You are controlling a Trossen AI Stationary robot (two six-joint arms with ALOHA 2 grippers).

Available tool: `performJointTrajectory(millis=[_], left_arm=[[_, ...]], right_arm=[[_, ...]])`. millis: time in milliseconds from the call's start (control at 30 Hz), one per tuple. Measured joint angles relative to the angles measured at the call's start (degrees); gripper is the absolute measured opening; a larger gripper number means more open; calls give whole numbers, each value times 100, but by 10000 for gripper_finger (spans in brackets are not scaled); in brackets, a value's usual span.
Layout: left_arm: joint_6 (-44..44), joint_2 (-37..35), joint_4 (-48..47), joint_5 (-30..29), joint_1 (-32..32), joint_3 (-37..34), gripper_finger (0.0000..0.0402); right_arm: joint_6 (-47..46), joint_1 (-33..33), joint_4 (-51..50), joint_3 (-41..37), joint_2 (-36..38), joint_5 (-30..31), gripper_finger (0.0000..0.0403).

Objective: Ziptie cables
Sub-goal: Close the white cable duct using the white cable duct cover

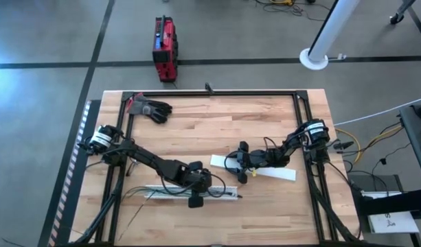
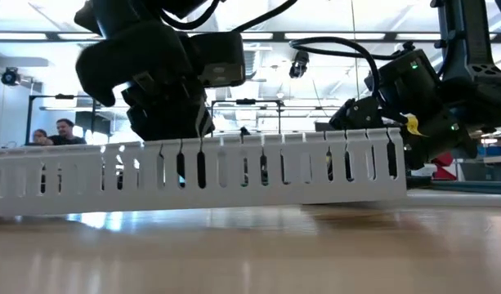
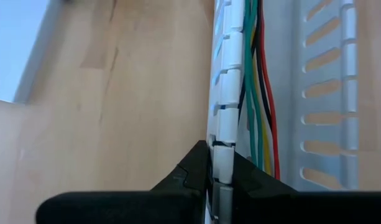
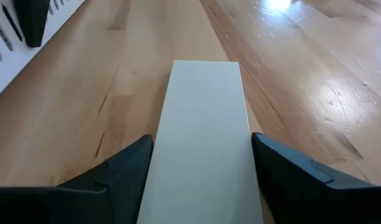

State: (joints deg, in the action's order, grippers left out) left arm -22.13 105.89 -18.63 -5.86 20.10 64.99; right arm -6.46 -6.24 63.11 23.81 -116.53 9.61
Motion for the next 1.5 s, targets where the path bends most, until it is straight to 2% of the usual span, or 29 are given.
performJointTrajectory(millis=[300, 367, 467, 767, 867, 1100, 1300, 1500], left_arm=[[83, -2, -279, -131, -5, 0, 8], [72, -2, -386, -309, -7, -13, 8], [55, -7, -385, -573, -11, -50, 8], [62, 4, -409, -580, -11, -57, 8], [78, 4, -411, -580, -11, -58, 8], [81, 13, -425, -580, -11, -61, 8], [72, 15, -424, -580, -11, -63, 8], [61, 15, -422, -582, -11, -63, 1]], right_arm=[[-63, -2, -109, 7, 70, -136, 300], [-80, 0, -151, 7, 107, -170, 302], [-101, 2, -175, 7, 125, -170, 292], [-20, 9, -236, 11, 129, -67, 236], [-18, 9, -254, 11, 143, -72, 238], [54, -3, -301, 20, 158, 9, 269], [500, -2, -107, 14, 140, -15, 221], [892, -2, -221, 20, 307, 6, 219]])
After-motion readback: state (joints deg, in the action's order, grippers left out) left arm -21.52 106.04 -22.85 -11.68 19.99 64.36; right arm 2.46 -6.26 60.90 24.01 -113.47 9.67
